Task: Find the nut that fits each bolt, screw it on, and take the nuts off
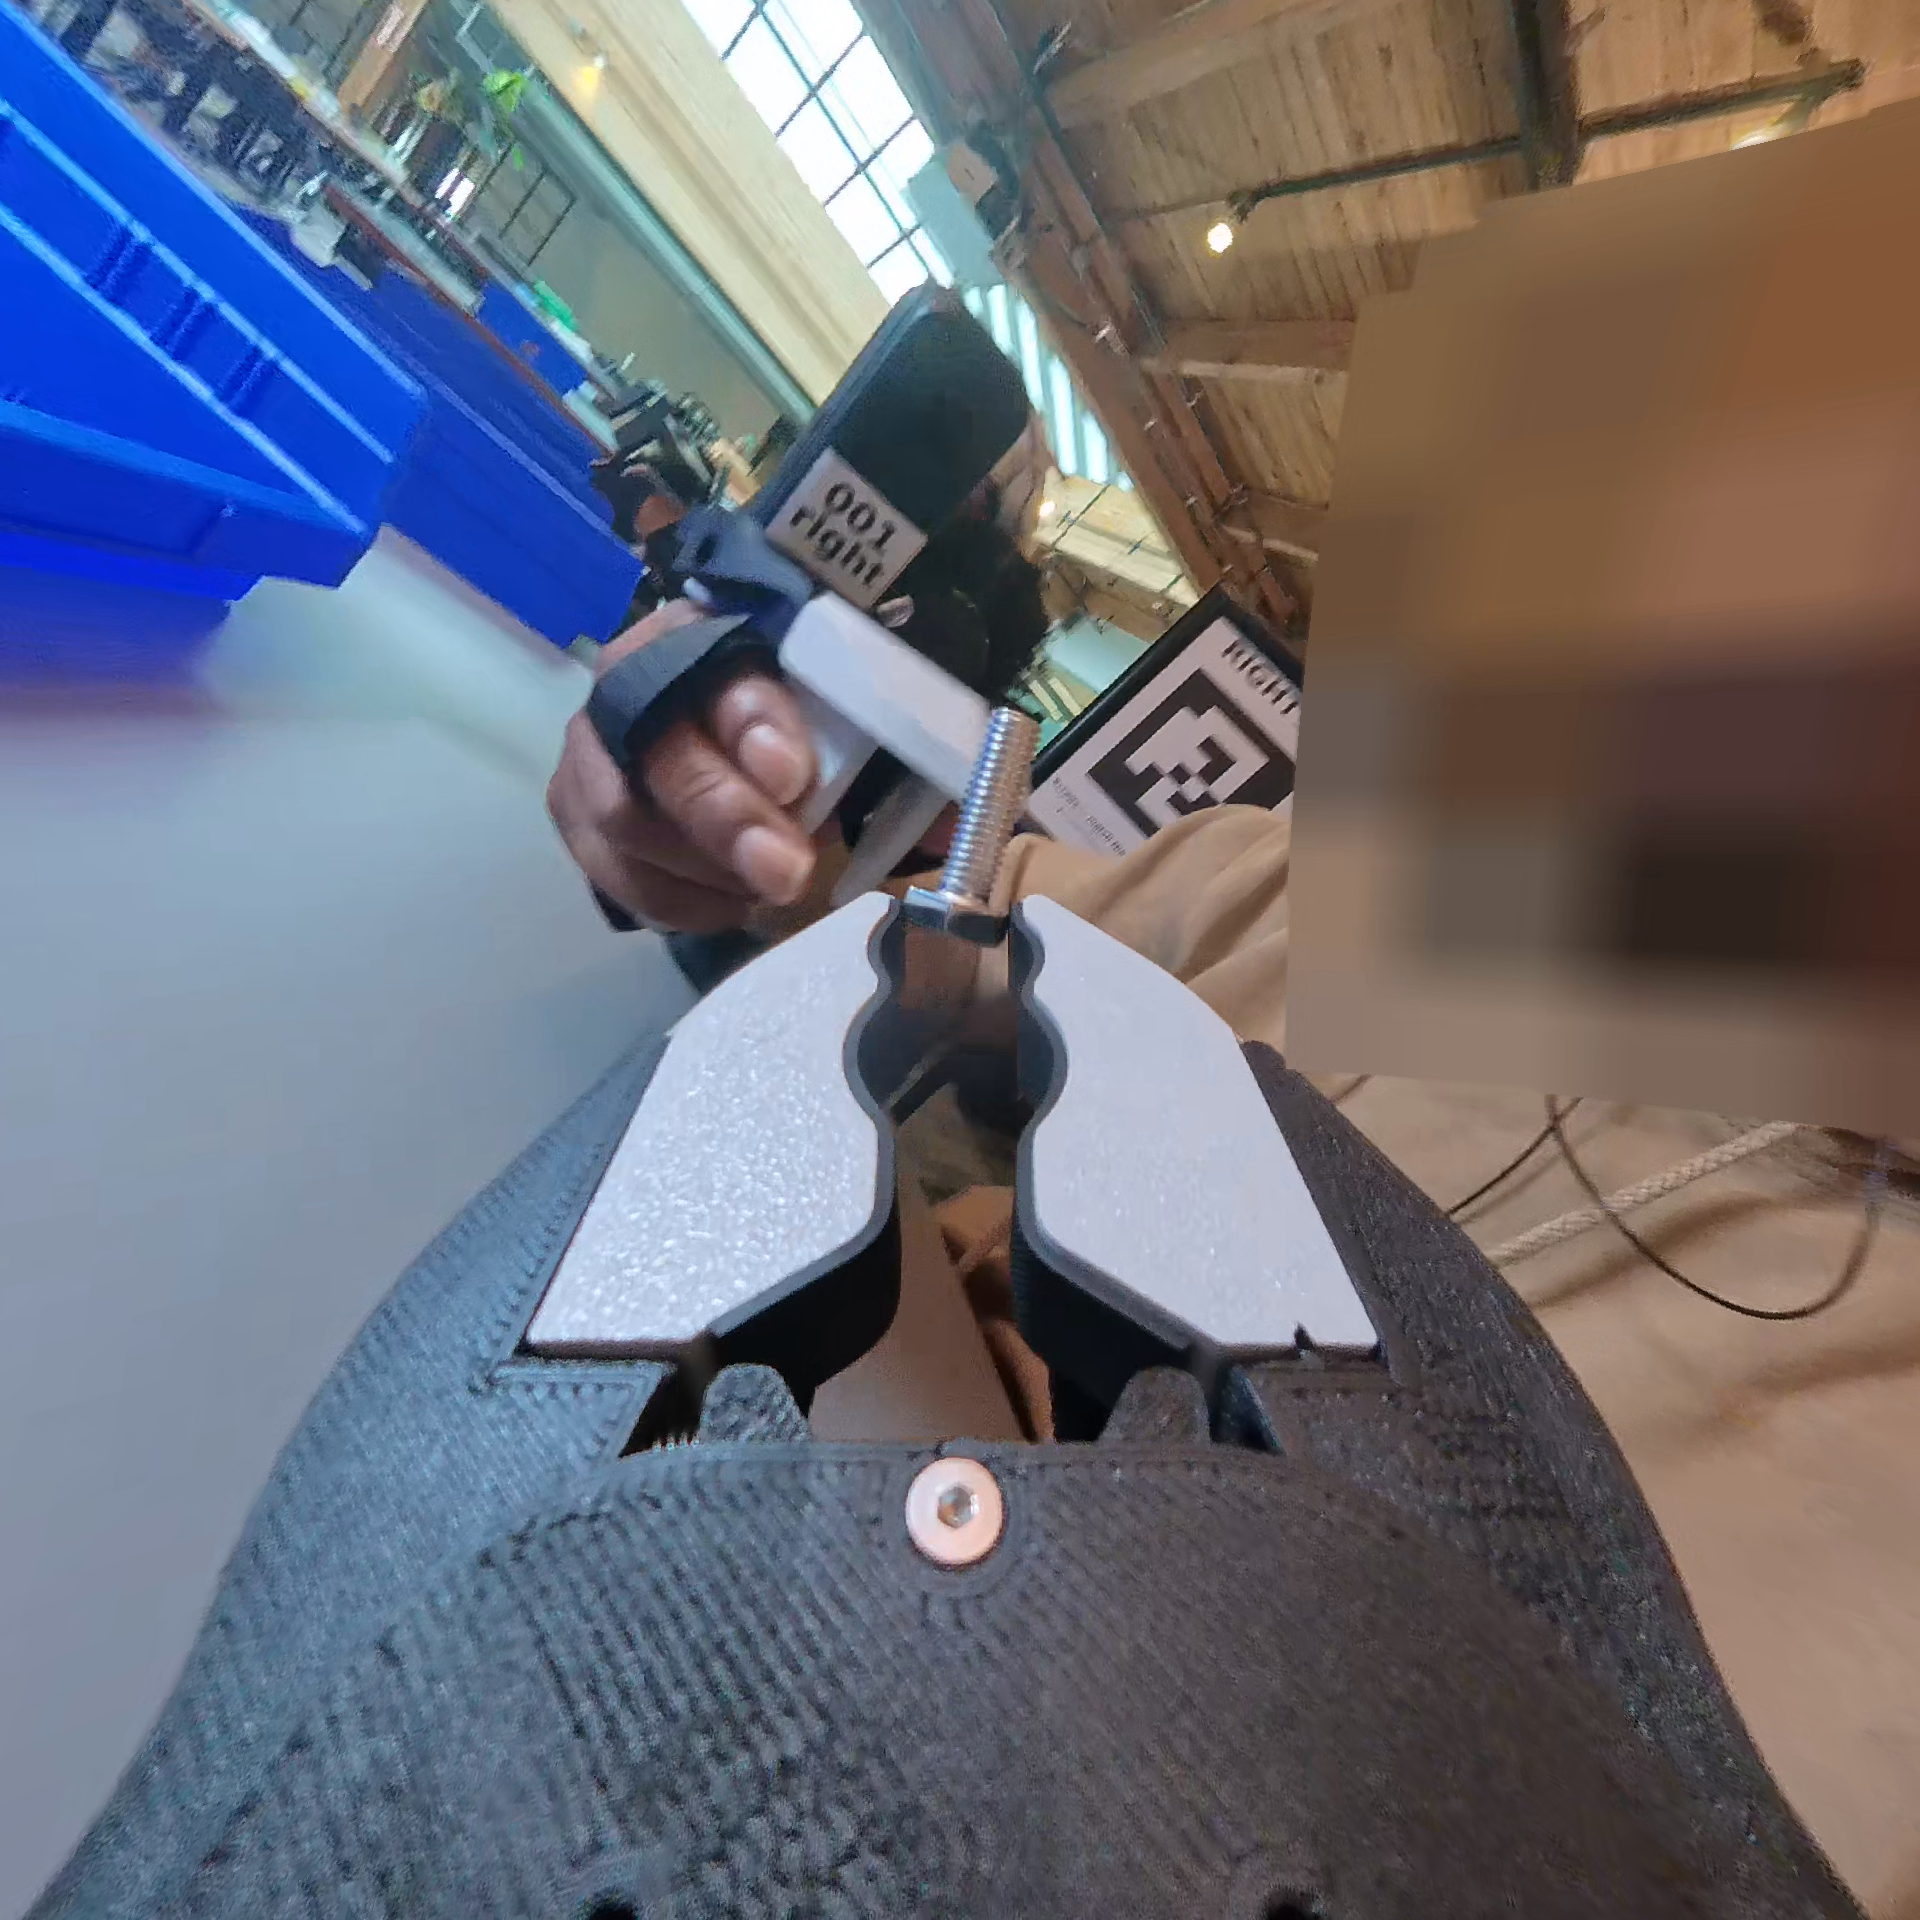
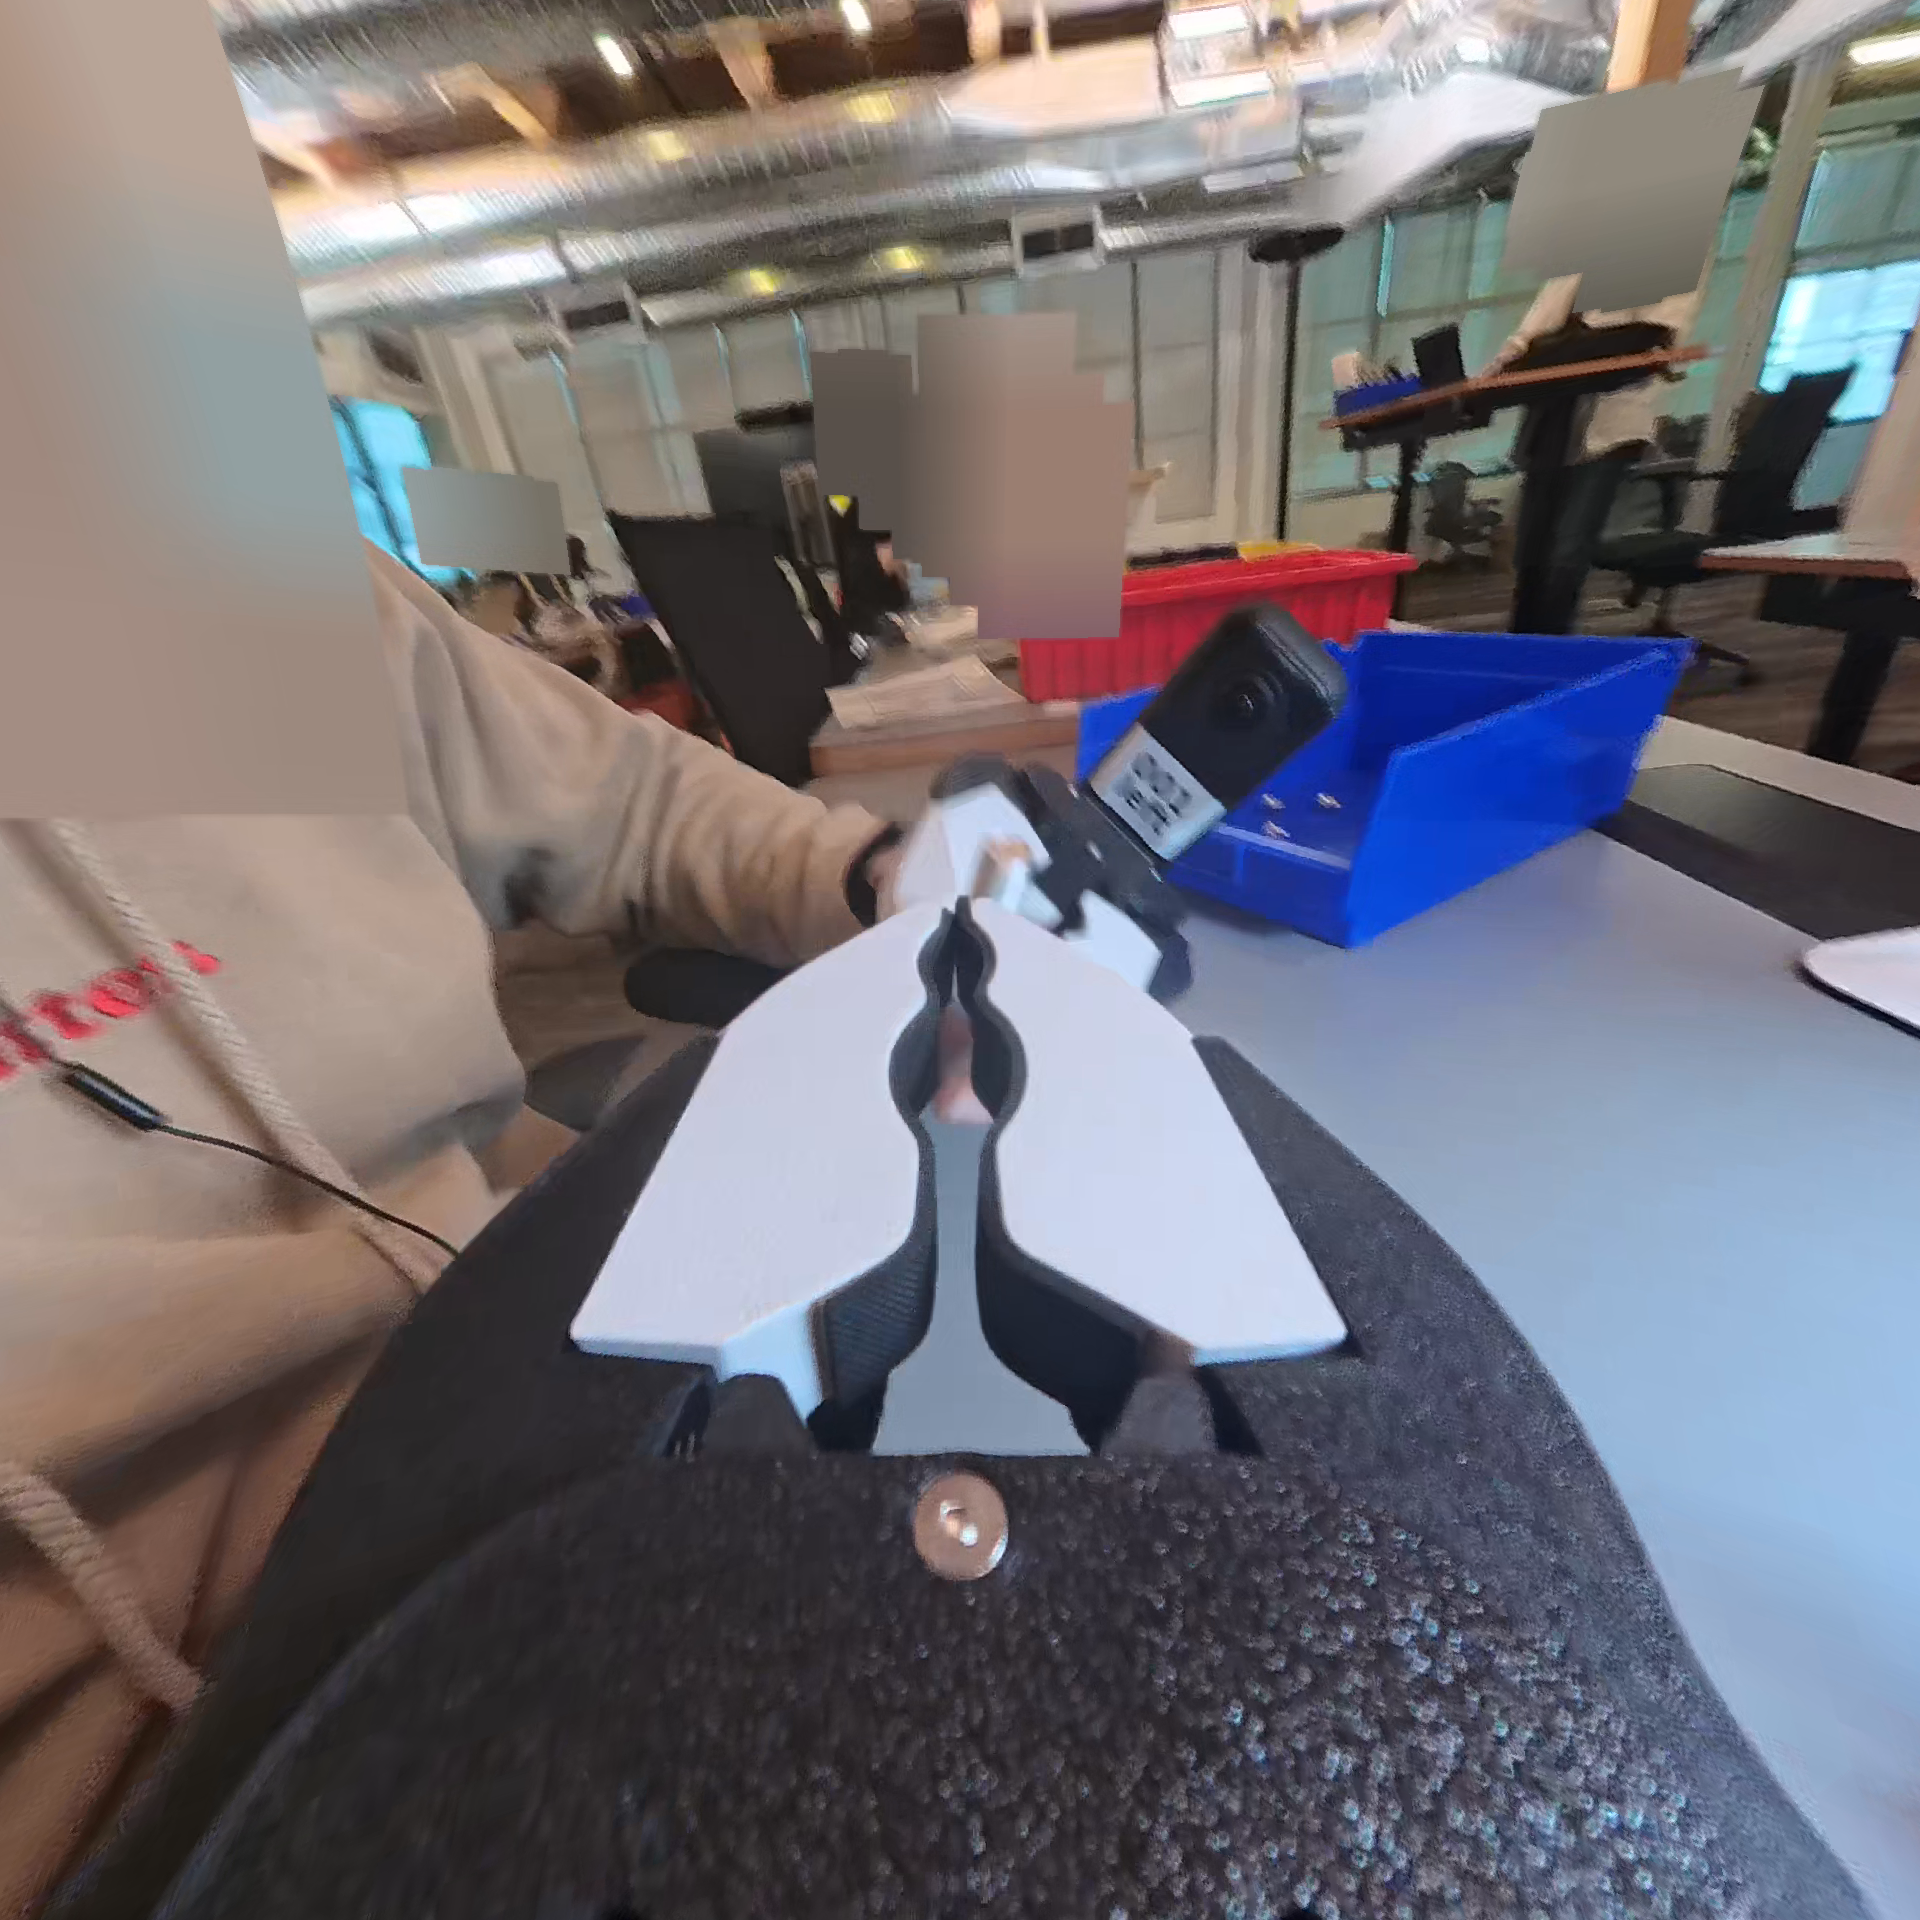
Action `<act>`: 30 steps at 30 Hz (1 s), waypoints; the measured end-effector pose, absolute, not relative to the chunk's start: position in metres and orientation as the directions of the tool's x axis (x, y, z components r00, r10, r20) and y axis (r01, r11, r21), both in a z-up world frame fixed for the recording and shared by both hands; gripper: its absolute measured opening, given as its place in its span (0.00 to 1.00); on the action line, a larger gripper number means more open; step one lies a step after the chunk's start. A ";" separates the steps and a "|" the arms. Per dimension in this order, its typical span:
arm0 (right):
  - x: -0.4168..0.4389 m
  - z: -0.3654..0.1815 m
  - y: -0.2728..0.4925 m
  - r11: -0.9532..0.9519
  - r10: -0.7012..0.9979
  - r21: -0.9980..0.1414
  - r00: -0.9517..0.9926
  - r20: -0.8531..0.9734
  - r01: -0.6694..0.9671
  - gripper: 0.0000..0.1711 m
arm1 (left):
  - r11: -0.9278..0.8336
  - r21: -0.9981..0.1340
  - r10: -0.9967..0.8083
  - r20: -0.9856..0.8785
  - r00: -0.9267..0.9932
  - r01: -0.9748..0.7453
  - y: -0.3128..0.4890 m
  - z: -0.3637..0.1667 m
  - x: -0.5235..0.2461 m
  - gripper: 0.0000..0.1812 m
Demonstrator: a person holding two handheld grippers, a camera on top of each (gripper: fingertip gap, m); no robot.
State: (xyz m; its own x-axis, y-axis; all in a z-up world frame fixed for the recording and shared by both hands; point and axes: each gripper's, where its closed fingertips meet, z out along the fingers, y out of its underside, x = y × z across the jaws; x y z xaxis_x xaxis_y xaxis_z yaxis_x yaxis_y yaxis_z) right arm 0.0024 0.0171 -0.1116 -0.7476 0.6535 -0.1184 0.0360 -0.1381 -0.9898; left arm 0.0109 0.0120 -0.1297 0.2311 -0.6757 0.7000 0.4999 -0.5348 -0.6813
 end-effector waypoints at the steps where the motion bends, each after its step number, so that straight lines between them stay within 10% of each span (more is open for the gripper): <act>1: 0.006 -0.105 0.016 -0.177 0.621 -0.984 -0.772 -0.139 0.034 0.00 | -0.541 -0.695 -0.666 0.698 0.264 0.473 0.013 -0.137 0.013 0.10; 13: 0.000 -0.105 0.030 -0.128 0.709 -0.992 -0.701 -0.082 -0.013 0.14 | -0.421 -0.676 -0.708 0.662 0.248 0.605 0.015 -0.114 -0.004 0.10; 30: -0.003 -0.103 0.018 -0.046 0.756 -0.996 -0.655 0.013 -0.072 0.06 | -0.448 -0.628 -0.703 0.687 0.183 0.636 0.015 -0.114 0.002 0.10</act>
State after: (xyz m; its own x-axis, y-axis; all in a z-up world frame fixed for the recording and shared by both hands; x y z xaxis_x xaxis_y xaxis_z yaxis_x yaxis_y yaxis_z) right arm -0.0028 0.0181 -0.1026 -0.6546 0.7559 0.0127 -0.0722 -0.0458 -0.9963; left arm 0.0024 0.0148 -0.1143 0.1828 -0.7034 0.6869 0.6361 -0.4481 -0.6281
